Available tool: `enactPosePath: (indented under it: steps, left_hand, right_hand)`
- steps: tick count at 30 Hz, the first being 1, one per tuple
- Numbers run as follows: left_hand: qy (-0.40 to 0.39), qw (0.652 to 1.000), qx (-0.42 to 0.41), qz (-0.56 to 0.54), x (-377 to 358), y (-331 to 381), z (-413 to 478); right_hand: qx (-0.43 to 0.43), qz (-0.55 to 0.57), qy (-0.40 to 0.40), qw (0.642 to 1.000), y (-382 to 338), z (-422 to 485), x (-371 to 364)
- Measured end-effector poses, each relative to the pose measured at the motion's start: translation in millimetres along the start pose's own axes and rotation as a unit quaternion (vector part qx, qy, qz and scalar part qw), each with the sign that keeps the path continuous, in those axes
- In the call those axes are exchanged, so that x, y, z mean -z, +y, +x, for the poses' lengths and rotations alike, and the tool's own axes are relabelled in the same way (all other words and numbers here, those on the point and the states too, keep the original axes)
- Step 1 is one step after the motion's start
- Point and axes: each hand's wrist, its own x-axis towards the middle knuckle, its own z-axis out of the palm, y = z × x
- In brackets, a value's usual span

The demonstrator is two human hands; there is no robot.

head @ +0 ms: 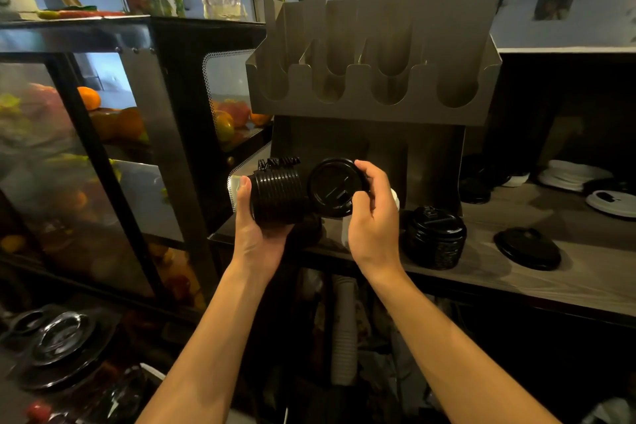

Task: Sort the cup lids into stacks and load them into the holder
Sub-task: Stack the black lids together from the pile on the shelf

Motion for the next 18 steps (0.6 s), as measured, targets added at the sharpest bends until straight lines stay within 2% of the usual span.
enactPosePath:
  steps: [5,10,13,18]
  left_hand:
    - [-0.004,0.996,-0.034,0.087,2,10,2]
    - [0.067,0.972,-0.036,0.220,7,24,20]
    - [0.107,0.943,-0.035,0.314,6,27,29]
    - [0.107,0.925,-0.042,0.363,6,21,23]
  right_hand:
    - [0.082,-0.073,-0.020,0.994,5,4,-9]
    - [0.155,-0.213,-0.020,0.964,13,8,-24]
    - [0.151,-0.305,-0.054,0.939,15,13,-33]
    - [0.105,-0.385,-0.095,0.912,14,15,-37]
